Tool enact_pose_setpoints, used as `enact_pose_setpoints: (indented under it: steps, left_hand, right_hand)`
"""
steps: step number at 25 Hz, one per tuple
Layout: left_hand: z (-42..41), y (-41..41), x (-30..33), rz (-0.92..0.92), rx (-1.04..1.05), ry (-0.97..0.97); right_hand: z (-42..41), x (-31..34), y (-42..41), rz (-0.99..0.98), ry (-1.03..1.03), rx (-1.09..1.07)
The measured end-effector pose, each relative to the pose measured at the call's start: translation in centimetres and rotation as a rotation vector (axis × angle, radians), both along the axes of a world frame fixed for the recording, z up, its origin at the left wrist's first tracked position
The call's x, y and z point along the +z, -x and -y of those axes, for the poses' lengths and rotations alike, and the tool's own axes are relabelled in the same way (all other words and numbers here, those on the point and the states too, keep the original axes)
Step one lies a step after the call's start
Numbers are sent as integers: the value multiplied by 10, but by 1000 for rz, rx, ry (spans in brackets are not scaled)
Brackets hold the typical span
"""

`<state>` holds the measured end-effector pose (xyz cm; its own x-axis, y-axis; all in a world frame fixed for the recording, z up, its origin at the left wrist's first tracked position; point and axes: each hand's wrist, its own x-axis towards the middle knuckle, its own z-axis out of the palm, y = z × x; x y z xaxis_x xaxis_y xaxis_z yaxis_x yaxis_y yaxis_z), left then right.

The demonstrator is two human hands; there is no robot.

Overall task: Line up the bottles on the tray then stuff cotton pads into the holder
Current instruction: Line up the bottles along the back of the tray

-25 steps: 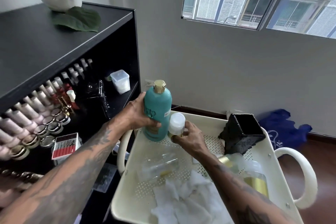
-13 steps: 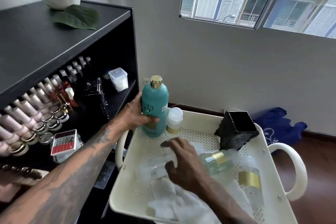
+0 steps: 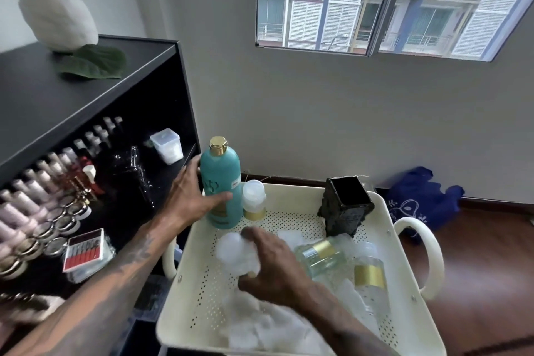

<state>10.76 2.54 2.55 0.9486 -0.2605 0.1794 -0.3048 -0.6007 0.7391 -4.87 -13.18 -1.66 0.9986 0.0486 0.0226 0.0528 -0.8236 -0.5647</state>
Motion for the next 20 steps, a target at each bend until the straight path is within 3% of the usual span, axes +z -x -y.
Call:
enact_pose_setpoints:
  steps: [3, 6, 9, 18, 20]
  left_hand:
    - [14, -1, 12, -49, 17, 149]
    - [21, 0, 11, -82, 31, 245]
    - [19, -2, 10, -90, 30, 229]
    - [16, -2, 9, -97, 19, 214]
    - [16, -1, 10, -102, 18, 199]
  right_hand:
    - [36, 13, 2, 66, -316, -229]
    - [62, 18, -14, 127, -436, -421]
    - [76, 15, -43, 116, -397, -500]
    - [68, -4, -70, -19, -282, -390]
    - [85, 2, -53, -119, -107, -318]
